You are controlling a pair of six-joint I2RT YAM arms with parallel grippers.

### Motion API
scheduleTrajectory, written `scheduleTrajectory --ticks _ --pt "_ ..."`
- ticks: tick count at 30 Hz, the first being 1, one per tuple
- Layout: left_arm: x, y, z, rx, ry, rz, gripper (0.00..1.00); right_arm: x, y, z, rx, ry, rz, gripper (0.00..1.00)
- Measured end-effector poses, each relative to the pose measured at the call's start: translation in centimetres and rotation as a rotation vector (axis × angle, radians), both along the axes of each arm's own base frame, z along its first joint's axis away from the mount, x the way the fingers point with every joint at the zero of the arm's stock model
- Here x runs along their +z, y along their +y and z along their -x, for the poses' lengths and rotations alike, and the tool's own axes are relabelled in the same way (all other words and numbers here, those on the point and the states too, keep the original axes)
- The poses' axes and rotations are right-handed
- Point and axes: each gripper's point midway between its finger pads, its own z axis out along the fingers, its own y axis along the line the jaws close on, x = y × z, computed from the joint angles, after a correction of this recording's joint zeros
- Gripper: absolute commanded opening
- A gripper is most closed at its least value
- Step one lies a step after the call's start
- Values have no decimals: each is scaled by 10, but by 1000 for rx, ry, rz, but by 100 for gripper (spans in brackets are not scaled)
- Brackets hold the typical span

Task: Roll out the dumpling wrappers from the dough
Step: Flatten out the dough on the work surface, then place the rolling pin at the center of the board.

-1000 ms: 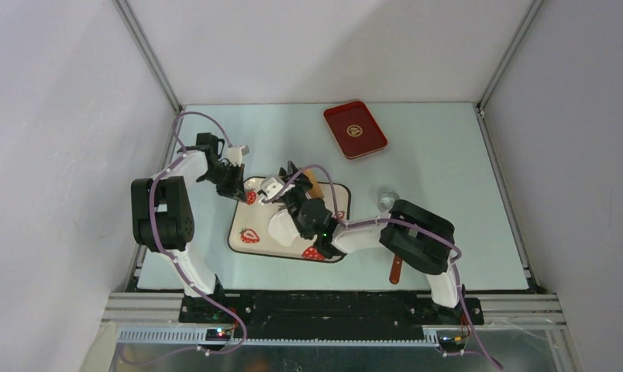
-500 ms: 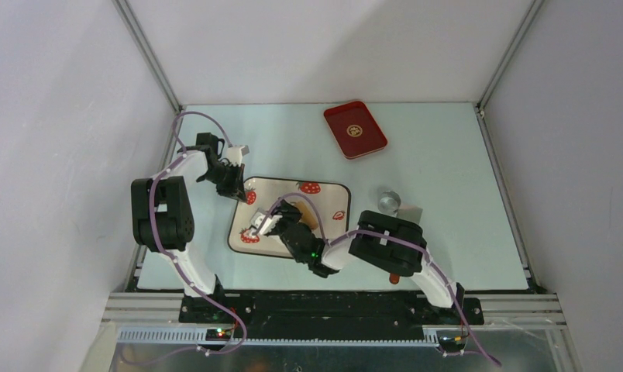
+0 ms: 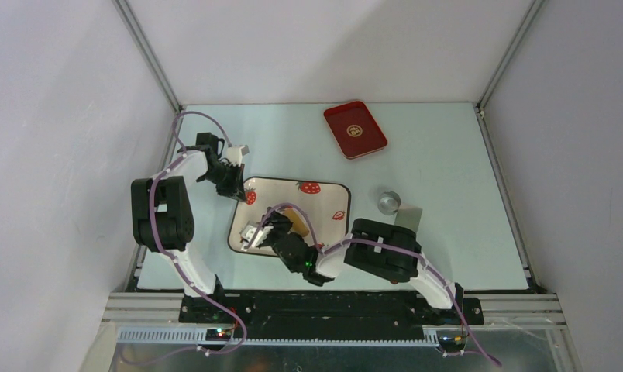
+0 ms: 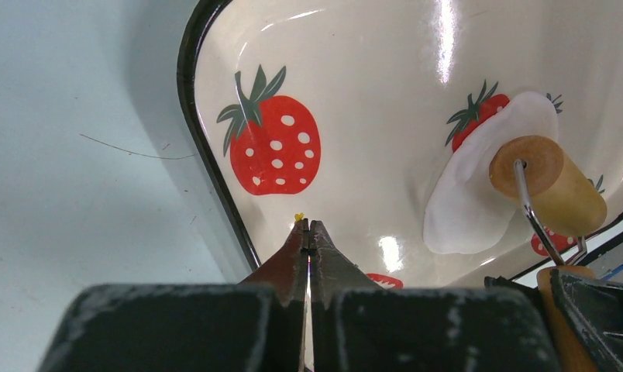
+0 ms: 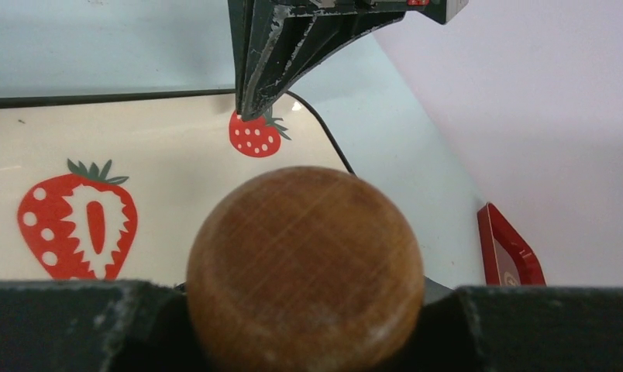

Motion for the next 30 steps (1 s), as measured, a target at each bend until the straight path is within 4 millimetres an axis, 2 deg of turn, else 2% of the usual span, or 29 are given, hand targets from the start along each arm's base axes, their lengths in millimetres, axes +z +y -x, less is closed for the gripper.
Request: scheduleTrajectory --ticks 9,14,30 --pt "1 1 0 3 -2 0 0 0 10 12 25 -4 -5 0" --pt "1 1 0 4 -3 1 0 -1 18 26 57 -9 -4 0" --pt "2 2 -1 5 -8 0 0 0 29 46 103 -33 -10 0"
